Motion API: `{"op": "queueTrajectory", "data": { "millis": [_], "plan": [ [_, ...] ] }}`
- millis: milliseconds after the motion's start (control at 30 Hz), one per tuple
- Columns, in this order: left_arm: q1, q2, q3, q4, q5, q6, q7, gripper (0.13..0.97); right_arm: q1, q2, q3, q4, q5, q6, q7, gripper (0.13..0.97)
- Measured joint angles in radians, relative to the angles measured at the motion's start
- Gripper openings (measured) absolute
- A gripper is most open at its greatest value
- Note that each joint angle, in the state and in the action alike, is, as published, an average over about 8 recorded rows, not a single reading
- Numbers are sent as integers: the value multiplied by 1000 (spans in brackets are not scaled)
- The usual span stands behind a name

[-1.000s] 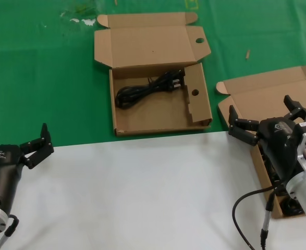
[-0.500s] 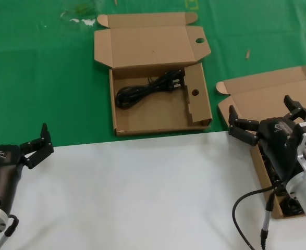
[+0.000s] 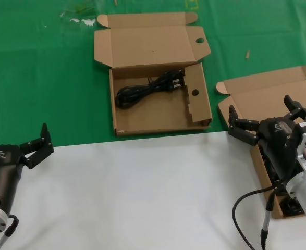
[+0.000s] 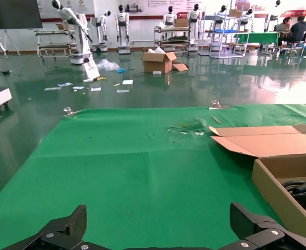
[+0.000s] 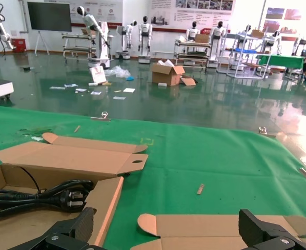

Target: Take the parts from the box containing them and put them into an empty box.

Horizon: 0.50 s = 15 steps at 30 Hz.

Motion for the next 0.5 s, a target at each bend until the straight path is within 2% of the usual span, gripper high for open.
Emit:
{"op": "queueTrajectory", "data": {
  "millis": [500],
  "plan": [
    [0,0,0,0,0,0,0,966,0,0,0,0,0,0,0,966]
  ]
}}
